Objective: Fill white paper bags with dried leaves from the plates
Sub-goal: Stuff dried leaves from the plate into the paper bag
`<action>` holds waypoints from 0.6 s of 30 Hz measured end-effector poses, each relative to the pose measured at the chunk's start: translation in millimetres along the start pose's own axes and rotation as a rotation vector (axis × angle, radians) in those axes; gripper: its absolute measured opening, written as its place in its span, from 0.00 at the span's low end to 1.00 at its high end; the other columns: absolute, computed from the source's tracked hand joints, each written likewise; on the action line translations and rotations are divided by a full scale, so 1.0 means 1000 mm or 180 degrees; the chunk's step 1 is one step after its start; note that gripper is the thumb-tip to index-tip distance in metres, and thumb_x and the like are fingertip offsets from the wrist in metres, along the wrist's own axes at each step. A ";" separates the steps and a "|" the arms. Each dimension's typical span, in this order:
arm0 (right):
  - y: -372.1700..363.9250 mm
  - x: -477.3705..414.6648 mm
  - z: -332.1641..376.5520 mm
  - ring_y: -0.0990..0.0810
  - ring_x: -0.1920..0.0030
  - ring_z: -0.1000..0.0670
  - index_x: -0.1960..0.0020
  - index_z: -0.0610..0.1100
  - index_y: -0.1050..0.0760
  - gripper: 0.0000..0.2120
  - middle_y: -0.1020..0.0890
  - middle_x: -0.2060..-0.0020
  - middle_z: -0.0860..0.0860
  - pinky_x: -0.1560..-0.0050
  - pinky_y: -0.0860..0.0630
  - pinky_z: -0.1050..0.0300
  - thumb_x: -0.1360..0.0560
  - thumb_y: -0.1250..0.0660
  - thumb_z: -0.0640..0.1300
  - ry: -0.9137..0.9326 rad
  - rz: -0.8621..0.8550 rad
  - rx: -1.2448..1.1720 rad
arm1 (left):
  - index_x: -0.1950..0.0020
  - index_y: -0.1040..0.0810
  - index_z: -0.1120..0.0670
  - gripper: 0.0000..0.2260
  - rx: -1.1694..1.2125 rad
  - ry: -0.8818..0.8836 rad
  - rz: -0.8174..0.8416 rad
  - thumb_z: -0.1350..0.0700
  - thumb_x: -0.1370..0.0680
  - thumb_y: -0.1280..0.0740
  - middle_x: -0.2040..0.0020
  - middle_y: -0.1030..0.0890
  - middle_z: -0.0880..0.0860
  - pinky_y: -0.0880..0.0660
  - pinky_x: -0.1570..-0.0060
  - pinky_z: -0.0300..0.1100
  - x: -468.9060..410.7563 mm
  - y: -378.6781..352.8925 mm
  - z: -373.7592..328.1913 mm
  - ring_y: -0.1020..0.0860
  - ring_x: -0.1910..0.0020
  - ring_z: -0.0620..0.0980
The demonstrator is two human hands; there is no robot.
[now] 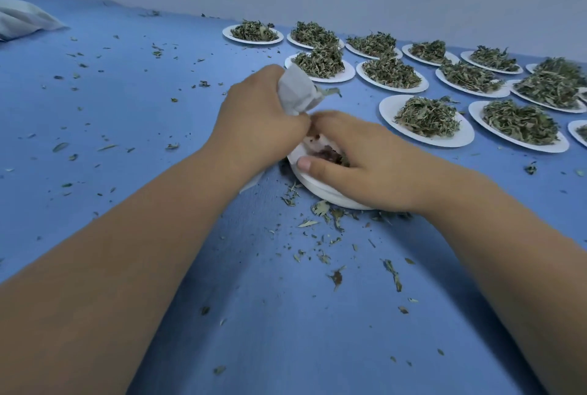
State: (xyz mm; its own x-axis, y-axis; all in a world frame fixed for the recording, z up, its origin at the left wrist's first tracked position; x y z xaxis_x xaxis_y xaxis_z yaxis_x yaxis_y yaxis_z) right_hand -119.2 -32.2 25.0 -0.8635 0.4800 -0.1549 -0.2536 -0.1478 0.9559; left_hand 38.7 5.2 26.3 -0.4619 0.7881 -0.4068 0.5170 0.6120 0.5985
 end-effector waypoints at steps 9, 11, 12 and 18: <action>0.007 0.024 0.000 0.23 0.46 0.53 0.44 0.49 0.21 0.11 0.20 0.46 0.55 0.44 0.27 0.54 0.20 0.35 0.54 0.0171 -0.0644 0.0003 | 0.53 0.27 0.51 0.08 -0.0275 -0.0222 0.0168 0.53 0.30 0.31 0.60 0.23 0.46 0.29 0.64 0.42 0.003 -0.014 0.003 0.25 0.59 0.49; -0.003 0.028 -0.001 0.26 0.36 0.49 0.35 0.50 0.25 0.21 0.24 0.35 0.53 0.36 0.29 0.49 0.19 0.43 0.62 0.0136 -0.0276 0.0364 | 0.52 0.26 0.50 0.09 -0.0284 -0.0214 0.0151 0.53 0.30 0.31 0.58 0.23 0.47 0.28 0.62 0.44 0.002 -0.013 0.004 0.24 0.58 0.50; -0.007 0.030 -0.001 0.27 0.36 0.48 0.33 0.49 0.25 0.24 0.24 0.34 0.53 0.35 0.29 0.47 0.18 0.45 0.63 0.0183 -0.0205 0.0500 | 0.51 0.26 0.51 0.10 -0.0317 -0.0221 0.0145 0.53 0.30 0.31 0.58 0.23 0.47 0.27 0.61 0.46 0.002 -0.013 0.004 0.25 0.58 0.52; -0.010 0.041 0.001 0.27 0.57 0.47 0.55 0.42 0.24 0.19 0.24 0.61 0.50 0.55 0.30 0.53 0.17 0.40 0.56 0.0406 -0.0948 0.0045 | 0.53 0.29 0.54 0.10 -0.0487 -0.0271 0.0093 0.51 0.29 0.31 0.60 0.25 0.49 0.27 0.62 0.49 0.003 -0.016 0.006 0.26 0.59 0.55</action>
State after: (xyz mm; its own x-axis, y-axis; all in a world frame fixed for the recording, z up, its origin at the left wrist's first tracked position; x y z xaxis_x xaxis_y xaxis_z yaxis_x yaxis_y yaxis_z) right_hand -151.2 -10.0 9.5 -0.8002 0.3880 -0.4574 -0.4980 -0.0047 0.8672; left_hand 33.5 -1.8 11.7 -0.3822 0.8121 -0.4408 0.4107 0.5766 0.7063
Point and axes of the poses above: each hand's wrist, its own x-axis away from the middle knuckle, its own y-axis out of the back of the hand, z = x × y, the point moved 4 cm from there along -x, towards the middle knuckle
